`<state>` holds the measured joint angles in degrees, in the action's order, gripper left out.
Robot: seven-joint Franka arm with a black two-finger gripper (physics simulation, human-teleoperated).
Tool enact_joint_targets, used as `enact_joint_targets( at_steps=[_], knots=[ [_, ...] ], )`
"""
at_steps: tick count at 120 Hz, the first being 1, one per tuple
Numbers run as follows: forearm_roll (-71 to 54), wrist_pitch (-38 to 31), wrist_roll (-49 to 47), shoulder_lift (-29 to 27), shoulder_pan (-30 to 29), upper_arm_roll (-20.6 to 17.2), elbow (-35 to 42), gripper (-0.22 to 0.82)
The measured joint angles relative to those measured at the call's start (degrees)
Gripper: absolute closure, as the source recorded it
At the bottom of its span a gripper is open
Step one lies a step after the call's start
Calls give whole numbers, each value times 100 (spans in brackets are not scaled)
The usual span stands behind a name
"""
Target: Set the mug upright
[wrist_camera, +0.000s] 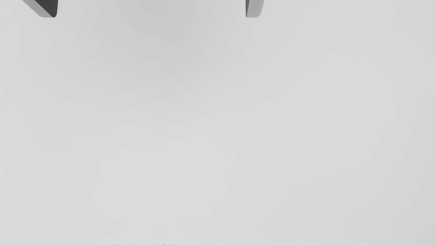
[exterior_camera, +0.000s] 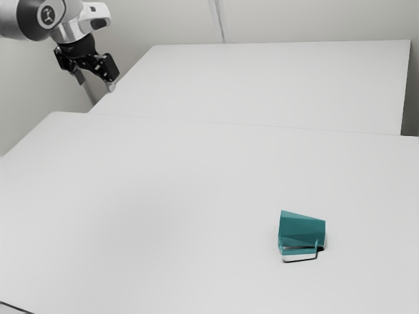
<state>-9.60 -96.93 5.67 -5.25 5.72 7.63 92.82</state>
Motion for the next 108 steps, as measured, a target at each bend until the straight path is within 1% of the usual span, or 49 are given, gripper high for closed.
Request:
enact_joint_targets(
  at_steps=[16, 29, 48, 68, 90, 100, 108],
  knots=[
    [63, -26, 110, -8, -30, -18, 5, 0],
    [94, -44, 176, 17, -31, -103, 9, 0],
    [248, -285, 244, 219, 36, -128, 211, 0],
    [1449, -502, 158, 326, 80, -130, 846, 0],
    [2916, -613, -193, 544, 113, -139, 1630, 0],
    [3492, -684, -362, 735, 78, -209, 1841, 0],
    [3804, -783, -506, 858, 159, -241, 1951, 0]
  ],
)
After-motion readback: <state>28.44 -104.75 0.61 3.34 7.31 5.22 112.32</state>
